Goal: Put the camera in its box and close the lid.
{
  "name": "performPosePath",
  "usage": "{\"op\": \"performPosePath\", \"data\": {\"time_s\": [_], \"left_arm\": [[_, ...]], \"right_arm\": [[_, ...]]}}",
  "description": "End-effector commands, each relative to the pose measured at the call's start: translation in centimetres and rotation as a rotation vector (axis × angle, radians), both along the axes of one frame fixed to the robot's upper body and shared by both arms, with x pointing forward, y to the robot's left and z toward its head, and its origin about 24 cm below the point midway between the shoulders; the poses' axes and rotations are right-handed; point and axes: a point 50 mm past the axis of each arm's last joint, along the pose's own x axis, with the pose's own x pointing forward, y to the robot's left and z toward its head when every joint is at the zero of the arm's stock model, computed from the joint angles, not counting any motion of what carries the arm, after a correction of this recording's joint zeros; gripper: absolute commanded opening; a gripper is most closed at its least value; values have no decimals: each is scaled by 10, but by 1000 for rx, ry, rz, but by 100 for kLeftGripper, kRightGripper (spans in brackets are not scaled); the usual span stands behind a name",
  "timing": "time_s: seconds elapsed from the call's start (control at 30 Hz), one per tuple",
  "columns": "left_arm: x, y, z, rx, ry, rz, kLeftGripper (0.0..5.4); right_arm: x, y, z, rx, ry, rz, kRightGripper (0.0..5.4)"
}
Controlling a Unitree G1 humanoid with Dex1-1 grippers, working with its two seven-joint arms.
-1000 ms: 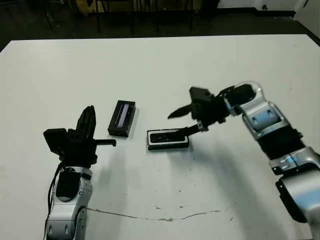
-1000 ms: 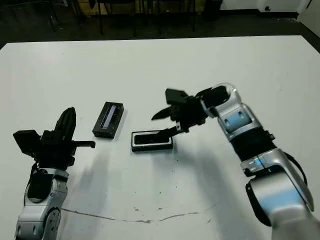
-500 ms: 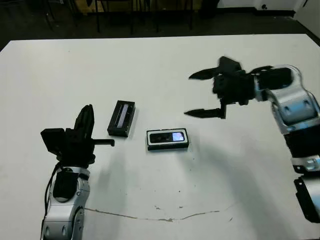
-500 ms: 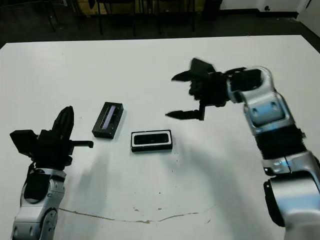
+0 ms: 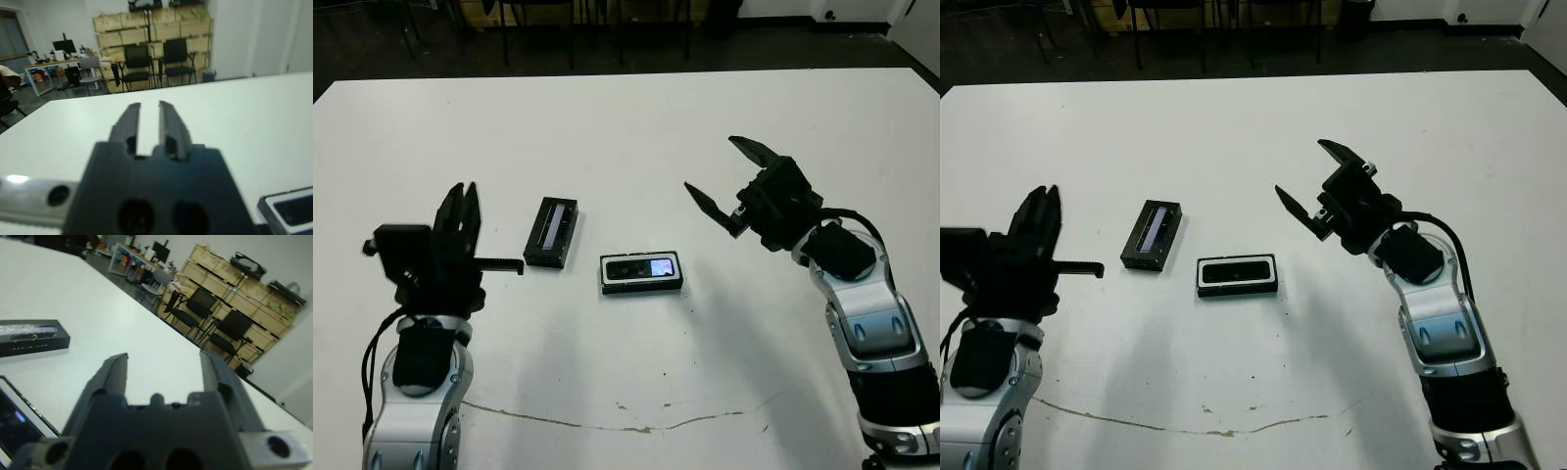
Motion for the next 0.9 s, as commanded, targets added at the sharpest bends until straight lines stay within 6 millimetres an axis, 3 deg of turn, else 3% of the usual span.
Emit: {"op": "performPosePath", "data": {"time_s": [0.03, 0.47, 0.63, 0.9], "left_arm": [[6, -2, -3, 21, 56, -5, 156], [36, -17, -17, -20, 253, -55, 397], [47, -19, -27, -175, 381, -74, 486], [54, -19, -44, -223, 521, -61, 539]], "right_arm": [[-1, -7, -6, 25, 21, -57, 237], [3, -17, -6, 73, 73, -98, 1], [5, -16, -5, 64, 69, -91, 0], [5, -15, -5, 66, 69, -93, 0]]}}
